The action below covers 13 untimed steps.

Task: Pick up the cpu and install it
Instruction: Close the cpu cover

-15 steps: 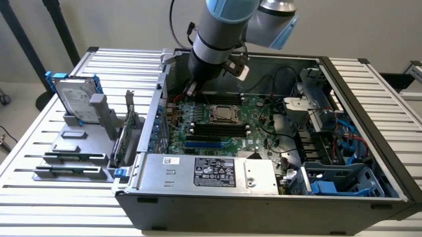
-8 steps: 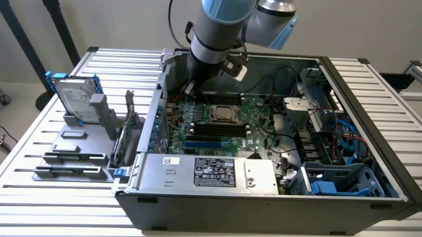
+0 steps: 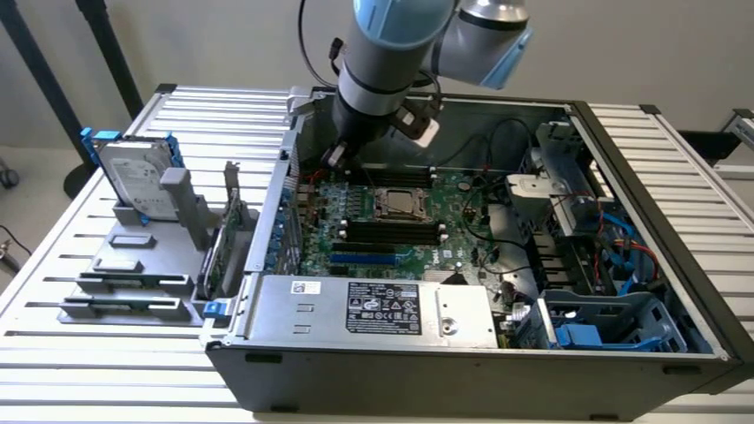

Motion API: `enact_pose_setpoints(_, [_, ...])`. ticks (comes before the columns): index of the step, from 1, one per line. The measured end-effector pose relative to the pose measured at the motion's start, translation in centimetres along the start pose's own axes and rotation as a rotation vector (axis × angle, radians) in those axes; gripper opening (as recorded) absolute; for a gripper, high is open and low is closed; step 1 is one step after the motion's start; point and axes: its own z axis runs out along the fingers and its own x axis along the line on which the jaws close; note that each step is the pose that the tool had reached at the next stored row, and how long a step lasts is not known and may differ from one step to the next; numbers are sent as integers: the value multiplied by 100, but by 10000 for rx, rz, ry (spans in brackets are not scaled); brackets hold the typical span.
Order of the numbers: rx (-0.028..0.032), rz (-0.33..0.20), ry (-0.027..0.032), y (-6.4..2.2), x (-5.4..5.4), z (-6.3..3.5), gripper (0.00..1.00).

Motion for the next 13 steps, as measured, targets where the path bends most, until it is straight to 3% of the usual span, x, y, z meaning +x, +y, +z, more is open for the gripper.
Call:
enact_pose_setpoints(3, [-56,272,152,0,-2,5,11])
enact_pose_setpoints(6, [-136,554,267,4,-9,24,11])
enact_pose_setpoints(13, [-208,864,421,-22,-34,89,11])
